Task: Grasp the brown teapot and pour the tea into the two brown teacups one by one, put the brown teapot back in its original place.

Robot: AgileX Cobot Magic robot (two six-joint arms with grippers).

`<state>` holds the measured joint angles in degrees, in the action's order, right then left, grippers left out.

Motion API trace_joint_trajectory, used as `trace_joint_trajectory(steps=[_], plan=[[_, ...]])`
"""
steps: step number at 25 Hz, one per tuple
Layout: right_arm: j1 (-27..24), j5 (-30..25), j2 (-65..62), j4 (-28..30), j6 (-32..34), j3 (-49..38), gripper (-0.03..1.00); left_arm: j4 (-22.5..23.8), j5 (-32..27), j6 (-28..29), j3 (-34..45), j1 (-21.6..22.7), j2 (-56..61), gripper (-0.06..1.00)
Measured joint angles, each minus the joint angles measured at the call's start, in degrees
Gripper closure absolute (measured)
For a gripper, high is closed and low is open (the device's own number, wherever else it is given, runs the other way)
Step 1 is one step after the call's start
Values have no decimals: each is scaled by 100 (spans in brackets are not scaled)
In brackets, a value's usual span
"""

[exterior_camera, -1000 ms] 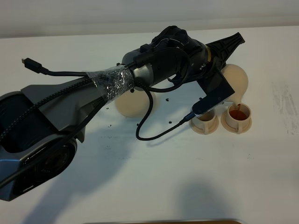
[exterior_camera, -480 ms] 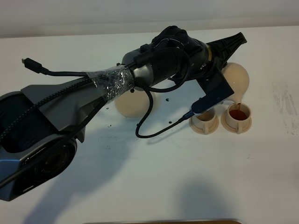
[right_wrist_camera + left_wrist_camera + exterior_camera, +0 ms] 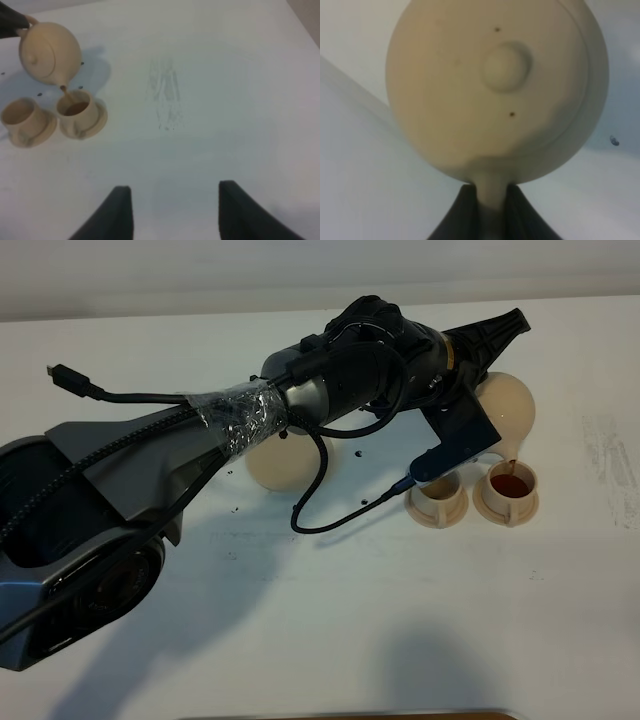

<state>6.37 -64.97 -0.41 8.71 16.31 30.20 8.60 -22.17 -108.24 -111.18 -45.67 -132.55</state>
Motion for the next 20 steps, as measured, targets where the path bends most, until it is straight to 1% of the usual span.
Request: trace_joint_trajectory(steps=[20], plan=[[0, 0, 0, 0, 0, 0, 56, -5, 126, -159, 0, -54, 0, 86]])
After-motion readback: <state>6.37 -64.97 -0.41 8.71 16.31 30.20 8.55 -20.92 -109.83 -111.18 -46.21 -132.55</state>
